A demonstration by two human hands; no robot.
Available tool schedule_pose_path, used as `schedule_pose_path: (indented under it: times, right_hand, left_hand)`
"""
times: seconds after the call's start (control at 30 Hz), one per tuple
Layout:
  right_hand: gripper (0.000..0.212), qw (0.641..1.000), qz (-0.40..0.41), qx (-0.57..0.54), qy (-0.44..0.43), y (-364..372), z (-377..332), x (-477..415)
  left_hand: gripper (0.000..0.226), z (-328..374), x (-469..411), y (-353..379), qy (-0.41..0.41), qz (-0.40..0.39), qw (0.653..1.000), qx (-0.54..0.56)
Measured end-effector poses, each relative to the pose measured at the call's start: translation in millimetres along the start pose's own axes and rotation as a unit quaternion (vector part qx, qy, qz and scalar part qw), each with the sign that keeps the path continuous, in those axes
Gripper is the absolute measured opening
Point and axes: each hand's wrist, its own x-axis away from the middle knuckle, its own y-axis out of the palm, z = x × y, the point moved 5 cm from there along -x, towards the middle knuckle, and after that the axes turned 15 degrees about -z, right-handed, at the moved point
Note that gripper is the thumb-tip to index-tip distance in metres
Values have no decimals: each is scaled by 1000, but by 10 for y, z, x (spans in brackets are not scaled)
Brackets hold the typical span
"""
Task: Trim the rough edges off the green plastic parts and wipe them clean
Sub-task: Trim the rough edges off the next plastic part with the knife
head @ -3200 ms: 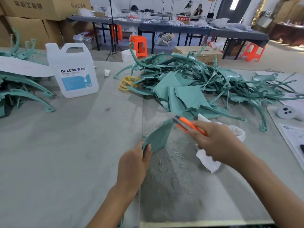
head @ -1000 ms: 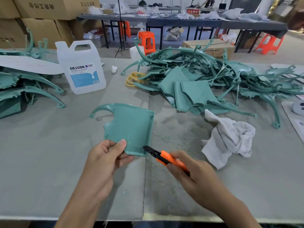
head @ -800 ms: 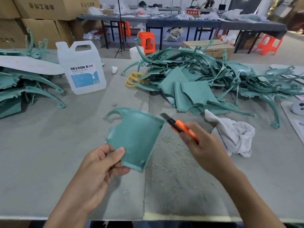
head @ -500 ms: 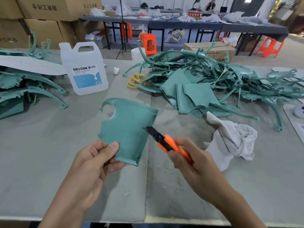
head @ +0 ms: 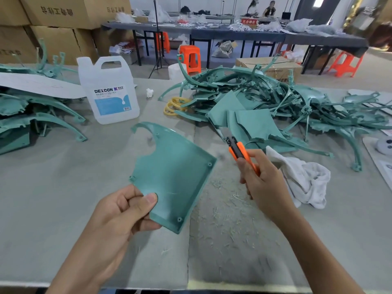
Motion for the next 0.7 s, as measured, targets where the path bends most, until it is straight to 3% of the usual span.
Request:
schedule_pose_path:
  times: [0.07,0.17,0.33,0.47,0.57,0.7]
  right_hand:
    - [7,996,-18,-90,-17,82,-69,28]
    - [17,989,-49,-127,-58,241,-192,185]
    - [22,989,-108,-13,-102,434,-255,448]
    - [30,985,-149,24,-86,472,-152,481]
    - [25,994,-86,-2,-71,328,-103,342]
    - [3,999,-3,-40,30,97,-17,74]
  left_hand:
    - [16,2,-23,-1,1,8,1000,-10]
    - [16,-32,-56,-2,7,27,1000,-10]
    - [17,-89,-91,-13,25,80,996,16]
    - [15,-71,-100,-26,34,60,997,47]
    - [25,-91,-53,-68,7,11,999,53]
    - [25,-111,16,-31,-11,-76,997,-4]
